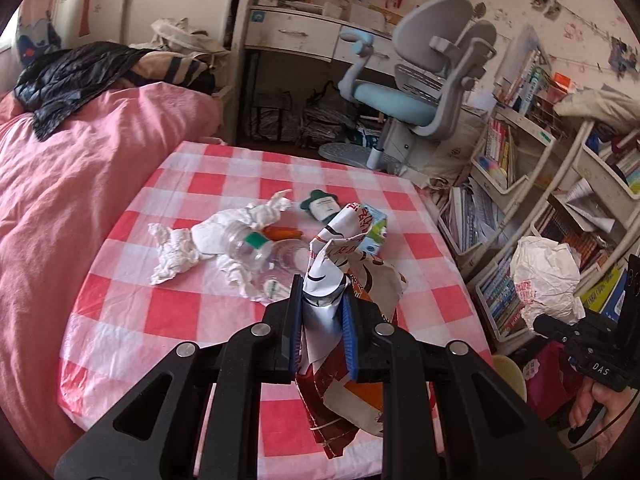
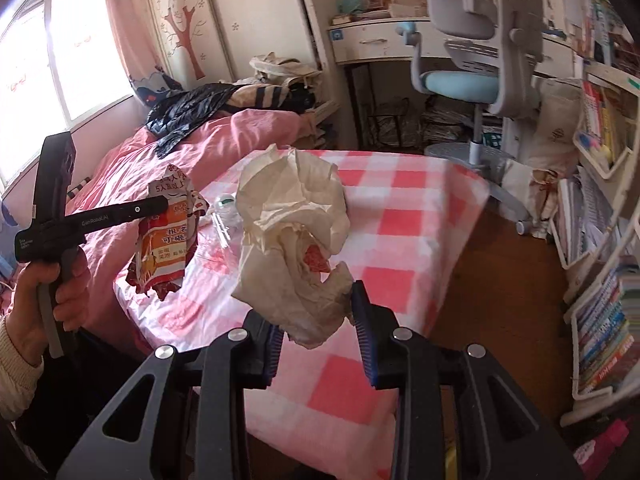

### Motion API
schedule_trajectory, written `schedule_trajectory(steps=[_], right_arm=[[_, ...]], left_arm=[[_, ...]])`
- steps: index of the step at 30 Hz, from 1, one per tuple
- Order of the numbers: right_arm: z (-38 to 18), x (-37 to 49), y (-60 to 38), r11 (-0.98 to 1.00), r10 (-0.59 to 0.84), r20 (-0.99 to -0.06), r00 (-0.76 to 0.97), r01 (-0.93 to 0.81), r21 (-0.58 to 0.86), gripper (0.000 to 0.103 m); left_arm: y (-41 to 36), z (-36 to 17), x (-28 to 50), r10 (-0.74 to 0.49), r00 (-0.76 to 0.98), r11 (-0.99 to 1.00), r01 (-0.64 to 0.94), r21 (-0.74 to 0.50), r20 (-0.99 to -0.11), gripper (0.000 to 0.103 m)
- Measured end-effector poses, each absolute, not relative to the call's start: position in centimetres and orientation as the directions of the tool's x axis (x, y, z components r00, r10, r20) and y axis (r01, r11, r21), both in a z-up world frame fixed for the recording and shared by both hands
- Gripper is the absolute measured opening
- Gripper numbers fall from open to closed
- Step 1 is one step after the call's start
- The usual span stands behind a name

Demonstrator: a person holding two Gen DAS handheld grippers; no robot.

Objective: Collect trash
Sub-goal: 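Carry the wrapper and tissue in both tools over the yellow bin, then open both tools above the yellow bin to drop the wrapper and tissue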

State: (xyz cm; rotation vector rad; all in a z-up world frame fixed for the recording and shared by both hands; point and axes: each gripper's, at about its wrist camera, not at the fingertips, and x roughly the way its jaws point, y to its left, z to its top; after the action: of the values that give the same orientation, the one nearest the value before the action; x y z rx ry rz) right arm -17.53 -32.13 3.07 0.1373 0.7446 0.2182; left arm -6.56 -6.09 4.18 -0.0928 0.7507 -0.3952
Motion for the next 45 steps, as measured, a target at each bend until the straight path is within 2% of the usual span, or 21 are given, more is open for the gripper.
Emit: schedule_trajectory(steps=[9, 19, 34, 45], right_arm=[[1.8, -24.8, -38.9, 0.977, 0.137, -0.675, 0.725, 0.015, 0.215, 0.033], [-4.1, -29.6, -44.3, 0.951, 0.091, -0.716, 0.692, 0.153, 0.269, 0.033], [-11.5, -32.2, -49.2, 0.893, 0.1, -0.75, 0.653, 0.274, 0.357, 0.033], [-14.4, -32.1, -51.1, 0.868, 0.073, -0.763, 0.642, 0.335, 0.365, 0.035]], left_arm=[[-16.2, 4.6, -10.4, -0.455, 0.611, 0.858, 0.496, -0.135, -0.647, 0.017], [-26.6, 3.8, -14.2, -0.509, 0.546, 0.763, 0.645, -0.054, -0.665, 0.017], [-35.0, 0.7, -16.2, -0.501, 0.491, 0.678, 0.734, 0.029, -0.712, 0.017], [-42.3, -3.7, -16.5, -0.532, 0.343, 0.54, 0.842, 0.002, -0.774, 0.017]])
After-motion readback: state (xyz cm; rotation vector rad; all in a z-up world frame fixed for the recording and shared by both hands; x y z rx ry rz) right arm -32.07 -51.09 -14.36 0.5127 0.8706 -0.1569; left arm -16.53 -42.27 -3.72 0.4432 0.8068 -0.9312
